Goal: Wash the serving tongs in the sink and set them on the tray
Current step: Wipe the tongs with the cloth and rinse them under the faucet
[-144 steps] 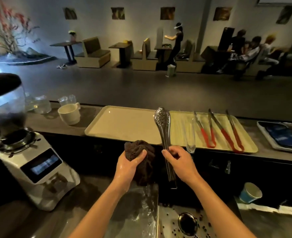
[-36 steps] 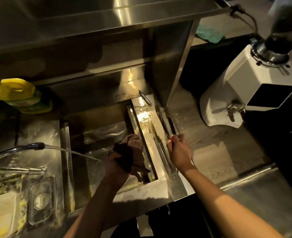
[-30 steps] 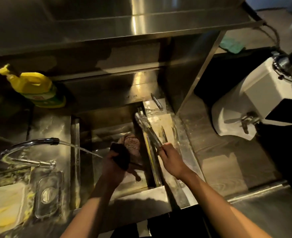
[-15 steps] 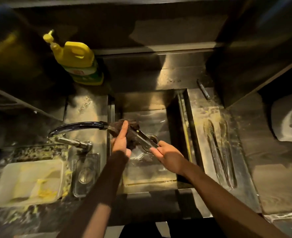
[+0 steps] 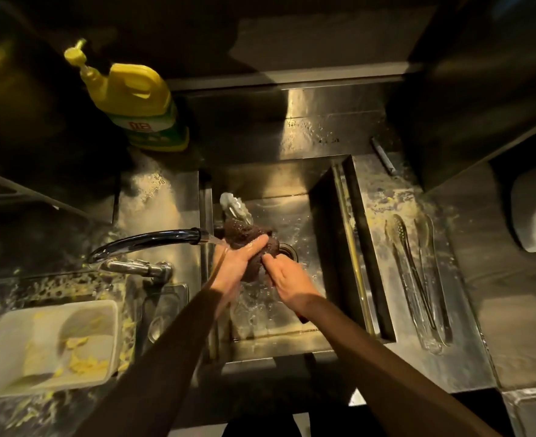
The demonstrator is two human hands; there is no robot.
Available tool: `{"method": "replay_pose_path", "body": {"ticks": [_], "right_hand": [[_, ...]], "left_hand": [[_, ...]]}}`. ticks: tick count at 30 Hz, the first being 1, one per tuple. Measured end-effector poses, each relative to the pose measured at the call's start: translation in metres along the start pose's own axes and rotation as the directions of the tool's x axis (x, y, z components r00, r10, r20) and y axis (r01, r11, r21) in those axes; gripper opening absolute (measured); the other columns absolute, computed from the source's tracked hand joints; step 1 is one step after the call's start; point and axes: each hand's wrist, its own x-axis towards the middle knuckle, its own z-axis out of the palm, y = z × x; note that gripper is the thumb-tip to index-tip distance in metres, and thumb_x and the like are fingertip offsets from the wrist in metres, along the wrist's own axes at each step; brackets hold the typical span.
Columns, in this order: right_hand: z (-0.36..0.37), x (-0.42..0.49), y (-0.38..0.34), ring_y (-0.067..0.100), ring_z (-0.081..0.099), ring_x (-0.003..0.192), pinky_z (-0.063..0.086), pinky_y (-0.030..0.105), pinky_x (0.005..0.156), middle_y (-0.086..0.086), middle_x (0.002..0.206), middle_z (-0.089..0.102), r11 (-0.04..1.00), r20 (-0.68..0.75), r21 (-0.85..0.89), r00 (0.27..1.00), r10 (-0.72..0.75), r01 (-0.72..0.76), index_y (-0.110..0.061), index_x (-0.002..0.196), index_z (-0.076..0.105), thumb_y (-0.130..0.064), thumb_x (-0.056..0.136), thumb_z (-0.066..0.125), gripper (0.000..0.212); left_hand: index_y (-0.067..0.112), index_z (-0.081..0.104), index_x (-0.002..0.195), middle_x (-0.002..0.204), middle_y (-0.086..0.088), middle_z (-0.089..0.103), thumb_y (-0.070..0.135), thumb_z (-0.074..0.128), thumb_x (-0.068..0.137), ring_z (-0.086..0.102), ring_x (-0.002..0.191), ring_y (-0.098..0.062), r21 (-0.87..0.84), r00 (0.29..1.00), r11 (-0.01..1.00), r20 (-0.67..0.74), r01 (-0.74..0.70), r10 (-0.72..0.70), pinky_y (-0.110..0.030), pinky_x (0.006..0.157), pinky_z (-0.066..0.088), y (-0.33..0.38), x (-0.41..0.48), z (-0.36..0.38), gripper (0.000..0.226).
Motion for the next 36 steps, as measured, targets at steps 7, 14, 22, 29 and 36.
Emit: {"method": "replay_pose_path", "body": {"ticks": [7,14,22,29,36], "right_hand": [[-0.055,0.001,0.034,0.007,0.047,0.067,0.032,0.019,0.06,-0.003,0.085,0.046,0.92,0.209,-0.353,0.973,-0.099,0.169,-0.022,0.072,0.06,-0.054,0.102,0.037,0.05],[-0.024,-0.001,0.007,0.016,0.051,0.066,0.037,0.035,0.065,0.001,0.075,0.051,0.98,0.115,-0.198,0.993,0.008,0.015,-0.019,0.064,0.05,-0.053,0.102,0.039,0.053],[-0.041,-0.007,0.024,0.017,0.055,0.069,0.043,0.033,0.064,0.001,0.081,0.054,0.975,0.207,-0.193,0.976,-0.07,0.111,-0.019,0.069,0.057,-0.056,0.101,0.04,0.052],[-0.097,-0.011,0.034,0.017,0.057,0.076,0.046,0.033,0.074,0.0,0.092,0.054,0.745,0.314,-0.594,0.94,-0.131,0.302,-0.018,0.073,0.064,-0.069,0.092,0.019,0.071],[-0.066,-0.026,0.04,0.007,0.052,0.07,0.038,0.026,0.069,-0.009,0.083,0.049,0.988,0.009,-0.115,0.995,-0.103,0.103,-0.032,0.06,0.052,-0.057,0.095,0.035,0.046]], "left_hand": [[0.01,0.067,0.112,0.106,-0.011,0.075,0.015,0.078,0.081,0.072,0.097,-0.03,-0.272,0.987,0.962,-0.162,-0.038,-0.007,-0.048,0.087,0.057,0.021,0.005,-0.017,0.034],[0.013,0.066,0.095,0.089,-0.008,0.073,0.032,0.081,0.077,0.068,0.082,-0.025,-0.22,0.967,0.975,-0.251,-0.006,-0.051,-0.037,0.073,0.056,-0.003,-0.006,0.011,0.03],[0.012,0.07,0.099,0.101,-0.013,0.075,0.024,0.086,0.072,0.071,0.097,-0.031,-0.136,0.977,0.989,-0.211,-0.057,0.028,-0.044,0.085,0.058,0.008,-0.004,-0.013,0.033],[0.018,0.073,0.099,0.09,0.001,0.077,0.04,0.079,0.078,0.073,0.087,-0.012,0.41,0.963,0.883,-0.041,-0.227,0.267,-0.031,0.08,0.059,0.016,-0.006,-0.033,0.032],[0.011,0.063,0.094,0.099,-0.013,0.066,0.019,0.047,0.094,0.06,0.1,-0.03,-0.481,0.975,0.877,-0.183,0.021,-0.124,-0.045,0.091,0.049,0.005,-0.004,-0.024,0.018]]}}
